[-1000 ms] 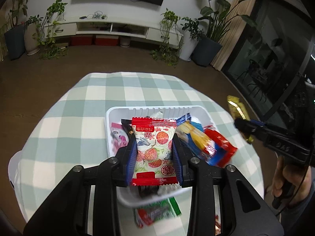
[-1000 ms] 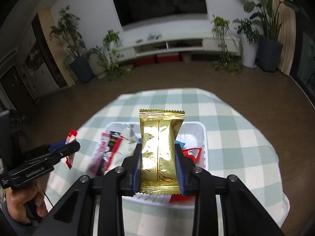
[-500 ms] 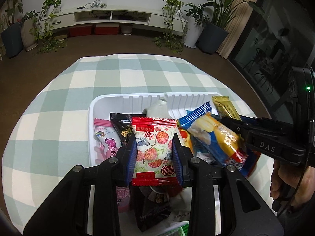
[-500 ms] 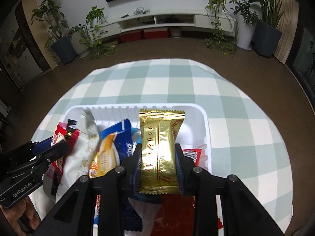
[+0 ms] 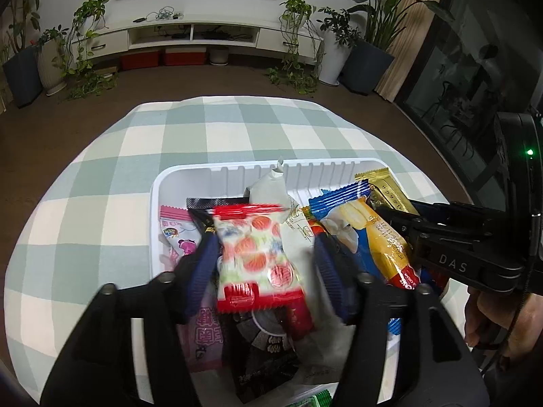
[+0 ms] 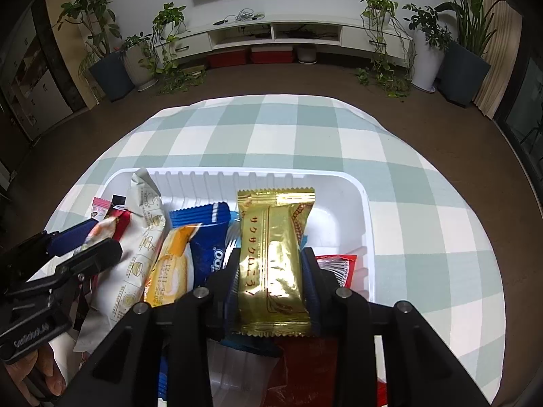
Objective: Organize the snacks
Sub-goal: 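Lower the red-white packet and gold bar into the tray, open both grippers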
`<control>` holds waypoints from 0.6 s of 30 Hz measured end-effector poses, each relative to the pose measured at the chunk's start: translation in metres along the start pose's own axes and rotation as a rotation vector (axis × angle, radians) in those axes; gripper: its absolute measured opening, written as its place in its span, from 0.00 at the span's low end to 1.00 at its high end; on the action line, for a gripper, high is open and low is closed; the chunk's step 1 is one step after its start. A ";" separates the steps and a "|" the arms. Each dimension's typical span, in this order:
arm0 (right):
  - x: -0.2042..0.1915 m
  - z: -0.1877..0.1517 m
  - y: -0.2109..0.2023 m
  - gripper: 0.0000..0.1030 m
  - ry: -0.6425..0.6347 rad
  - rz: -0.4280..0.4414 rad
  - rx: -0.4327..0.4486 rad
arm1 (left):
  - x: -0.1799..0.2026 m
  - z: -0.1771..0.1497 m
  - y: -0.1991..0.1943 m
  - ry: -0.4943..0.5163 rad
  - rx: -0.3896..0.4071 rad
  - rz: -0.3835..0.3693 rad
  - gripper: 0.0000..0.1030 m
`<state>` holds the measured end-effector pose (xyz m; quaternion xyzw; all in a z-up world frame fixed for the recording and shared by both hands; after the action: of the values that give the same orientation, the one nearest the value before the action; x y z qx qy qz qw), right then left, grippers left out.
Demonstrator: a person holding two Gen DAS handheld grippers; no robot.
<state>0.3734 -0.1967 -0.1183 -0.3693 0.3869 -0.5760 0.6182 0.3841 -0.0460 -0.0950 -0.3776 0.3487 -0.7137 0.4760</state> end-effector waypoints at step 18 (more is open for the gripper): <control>0.001 -0.020 -0.058 0.76 0.035 0.030 0.115 | -0.003 -0.030 -0.072 -0.017 0.090 0.033 0.89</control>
<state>0.3304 -0.2019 -0.0744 -0.3170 0.3694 -0.5944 0.6401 0.3290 -0.0167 -0.0480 -0.3562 0.3183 -0.7174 0.5071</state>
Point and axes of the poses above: each gripper's, at about its wrist camera, not at the fingertips, and y roughly the way its jaws point, x to its right, z to its top, the point moved 8 cm from there along y, roughly the way its jaws point, and after that the axes turned 10 degrees about -x, right-handed, at the moved point
